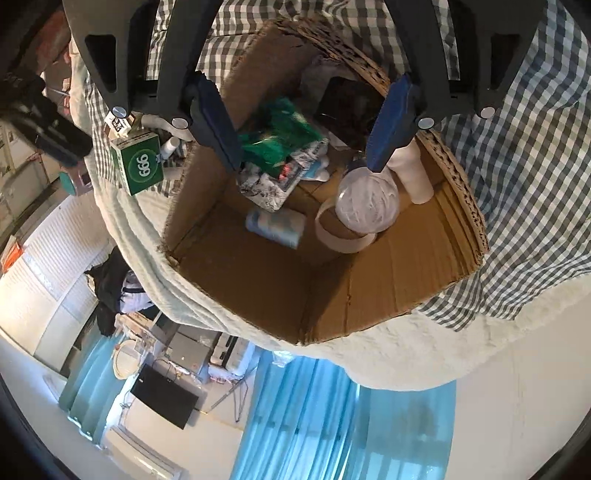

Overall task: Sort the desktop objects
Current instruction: 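Return both tools to the pile and reach toward the foil blister tray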

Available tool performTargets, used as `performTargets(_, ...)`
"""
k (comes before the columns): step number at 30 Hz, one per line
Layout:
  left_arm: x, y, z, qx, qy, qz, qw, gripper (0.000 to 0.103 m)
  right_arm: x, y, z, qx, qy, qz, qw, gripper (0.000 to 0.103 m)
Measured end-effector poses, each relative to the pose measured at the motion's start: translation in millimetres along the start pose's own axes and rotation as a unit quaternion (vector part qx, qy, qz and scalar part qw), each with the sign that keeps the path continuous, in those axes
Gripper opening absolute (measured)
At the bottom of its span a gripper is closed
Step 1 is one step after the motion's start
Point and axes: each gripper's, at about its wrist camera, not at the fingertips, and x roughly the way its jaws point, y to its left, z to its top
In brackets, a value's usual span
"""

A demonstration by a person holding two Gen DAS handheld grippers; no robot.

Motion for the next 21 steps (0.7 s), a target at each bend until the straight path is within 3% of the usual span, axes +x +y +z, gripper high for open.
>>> performTargets(4,-3.7,-27.5,-6.9,0.030,-0.003,-0.007,0.9995,0.073,-1.7,-42.8,-22.5,0.032,0.010,-0.044,0.998,0.078)
performTargets(10,-4.8,-80.7,-26.7,0.074,0.008,-0.046,0.9961,0.073,-1.1,-100.4,-47.6,0.102,0.031,-0.066,0.992,0.078)
performTargets(14,6.4,-112.5,-47.4,0.103,0.032,-0.065,0.9920,0.077,-2.1,-121.1,-60.7,0.105,0.038,-0.087,0.990,0.078)
performTargets(15,10.4,-118.3,-52.6,0.108,0.039,-0.065,0.9913,0.082,-1.6,-125.6,-64.6,0.107,0.041,-0.092,0.989,0.078)
performTargets(21,44.6,-141.3,-89.8,0.096,0.097,-0.048,0.9894,0.083,6.4,-147.3,-86.8,0.125,0.063,-0.103,0.985,0.078)
